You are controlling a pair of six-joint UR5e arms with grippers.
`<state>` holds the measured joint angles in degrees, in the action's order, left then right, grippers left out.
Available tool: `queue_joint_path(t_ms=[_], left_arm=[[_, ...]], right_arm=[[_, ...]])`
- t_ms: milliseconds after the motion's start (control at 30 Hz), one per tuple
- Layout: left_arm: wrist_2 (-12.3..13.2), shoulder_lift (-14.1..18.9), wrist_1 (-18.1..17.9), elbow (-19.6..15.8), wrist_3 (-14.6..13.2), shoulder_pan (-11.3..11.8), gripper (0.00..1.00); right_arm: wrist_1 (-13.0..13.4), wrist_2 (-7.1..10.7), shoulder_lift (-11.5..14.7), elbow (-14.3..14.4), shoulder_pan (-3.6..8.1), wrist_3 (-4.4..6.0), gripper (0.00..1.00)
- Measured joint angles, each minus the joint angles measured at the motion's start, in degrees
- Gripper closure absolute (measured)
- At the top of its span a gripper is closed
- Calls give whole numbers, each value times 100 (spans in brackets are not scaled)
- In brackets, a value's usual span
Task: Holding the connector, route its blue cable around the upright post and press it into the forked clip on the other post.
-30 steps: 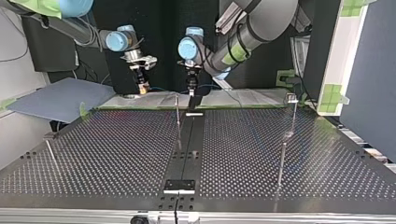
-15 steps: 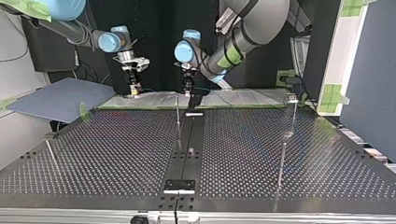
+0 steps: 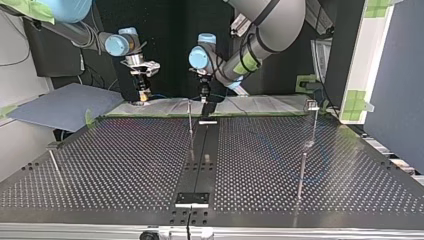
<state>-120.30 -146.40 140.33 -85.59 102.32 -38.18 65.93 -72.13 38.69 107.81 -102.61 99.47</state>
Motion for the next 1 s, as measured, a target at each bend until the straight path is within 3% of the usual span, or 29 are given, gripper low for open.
queue_joint_path(t_ms=[267,1000], left_arm=[[51,-3,-22,1,-18,40,91],[367,-7,-18,87,-87,285,91]], right_arm=[[9,21,-126,1,2,-97,100],[-47,22,-224,-95,35,-109,100]])
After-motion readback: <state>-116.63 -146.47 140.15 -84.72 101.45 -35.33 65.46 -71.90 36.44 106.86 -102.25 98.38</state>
